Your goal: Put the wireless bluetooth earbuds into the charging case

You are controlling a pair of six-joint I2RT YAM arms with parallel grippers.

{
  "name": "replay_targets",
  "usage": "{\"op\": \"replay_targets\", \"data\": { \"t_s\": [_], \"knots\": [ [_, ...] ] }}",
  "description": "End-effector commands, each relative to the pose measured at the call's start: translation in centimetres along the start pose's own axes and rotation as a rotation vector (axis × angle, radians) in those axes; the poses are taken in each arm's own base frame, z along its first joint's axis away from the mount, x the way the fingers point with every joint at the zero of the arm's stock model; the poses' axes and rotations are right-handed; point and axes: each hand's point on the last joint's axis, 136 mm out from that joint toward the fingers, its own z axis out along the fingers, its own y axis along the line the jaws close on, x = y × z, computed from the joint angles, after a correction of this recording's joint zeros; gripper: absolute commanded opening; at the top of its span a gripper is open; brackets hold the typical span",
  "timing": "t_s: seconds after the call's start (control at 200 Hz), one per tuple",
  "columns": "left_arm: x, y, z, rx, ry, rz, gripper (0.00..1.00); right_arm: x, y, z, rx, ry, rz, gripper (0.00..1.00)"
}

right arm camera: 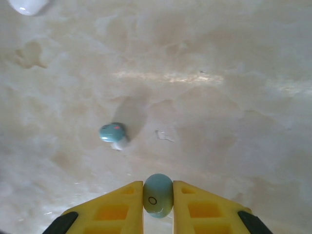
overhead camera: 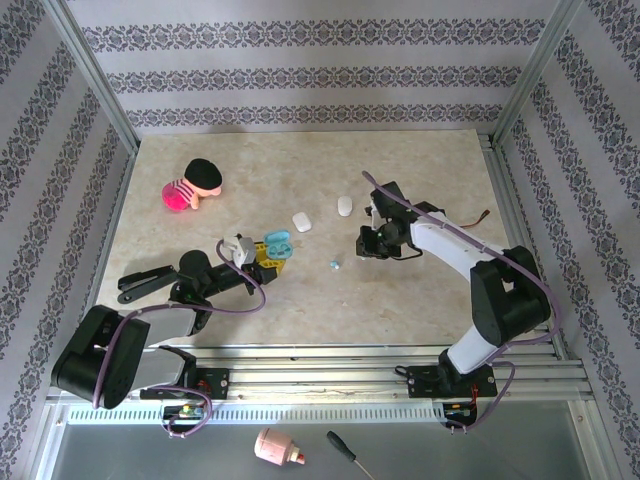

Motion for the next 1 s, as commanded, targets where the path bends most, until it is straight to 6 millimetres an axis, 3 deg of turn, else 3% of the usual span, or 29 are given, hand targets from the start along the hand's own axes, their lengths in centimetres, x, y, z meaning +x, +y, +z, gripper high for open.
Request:
{"op": "replay_targets", "data": {
  "t_s": [0.0,0.3,0.73,0.994],
  "knots": [
    [-1.8,-0.5,0.4,0.048,-0.058,0.042,0.34,0.0,2.9,-1.1,-0.176,0.001,0.033,0.17],
    [-2.0,-0.7,1.2,0.094,-0.074,0.025,0.33,0.6,6.1,-3.8,-0.281,-0.021,-0.113,0.18],
    [-2.2,-1.6,1.5,0.151,-0.074,0.042,0.33,3.7,16.3,-9.0,-0.539,-0.029,-0.522,0.16],
    [-2.1,-2.3,1.3,0.184,-0.079,0.053,0.32,4.9,19.9,-10.4,-0.622,-0.027,-0.643,0.16]
  ]
}}
